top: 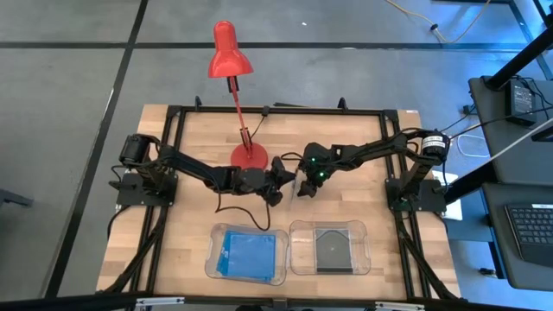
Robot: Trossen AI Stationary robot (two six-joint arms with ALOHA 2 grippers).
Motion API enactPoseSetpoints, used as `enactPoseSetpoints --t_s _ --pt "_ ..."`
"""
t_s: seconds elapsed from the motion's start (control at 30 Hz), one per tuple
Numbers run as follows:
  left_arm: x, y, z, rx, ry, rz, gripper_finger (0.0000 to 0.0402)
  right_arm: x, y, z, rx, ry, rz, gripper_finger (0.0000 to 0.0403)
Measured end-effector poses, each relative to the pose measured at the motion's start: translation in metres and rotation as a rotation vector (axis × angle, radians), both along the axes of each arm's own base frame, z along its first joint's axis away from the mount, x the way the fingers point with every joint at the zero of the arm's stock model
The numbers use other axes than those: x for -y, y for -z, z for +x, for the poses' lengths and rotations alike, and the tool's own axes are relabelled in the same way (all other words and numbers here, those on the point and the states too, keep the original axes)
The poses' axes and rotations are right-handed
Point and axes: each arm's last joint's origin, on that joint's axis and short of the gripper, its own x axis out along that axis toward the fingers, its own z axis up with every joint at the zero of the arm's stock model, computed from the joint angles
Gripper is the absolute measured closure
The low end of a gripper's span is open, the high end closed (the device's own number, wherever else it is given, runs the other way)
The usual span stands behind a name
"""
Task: Pick & place jewel cases by type
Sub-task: Put the black cd case into the right transparent bin
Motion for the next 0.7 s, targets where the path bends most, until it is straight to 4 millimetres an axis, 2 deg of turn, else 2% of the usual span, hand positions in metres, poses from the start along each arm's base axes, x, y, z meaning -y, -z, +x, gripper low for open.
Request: enactPoseSetpoints --t_s 0.7 --pt "0.0052 -0.0027 0.0009 0.028 0.032 0.016 0.0349 -0.0001 0.0006 -0.0006 0.001 -0.010 -0.007 0.0201"
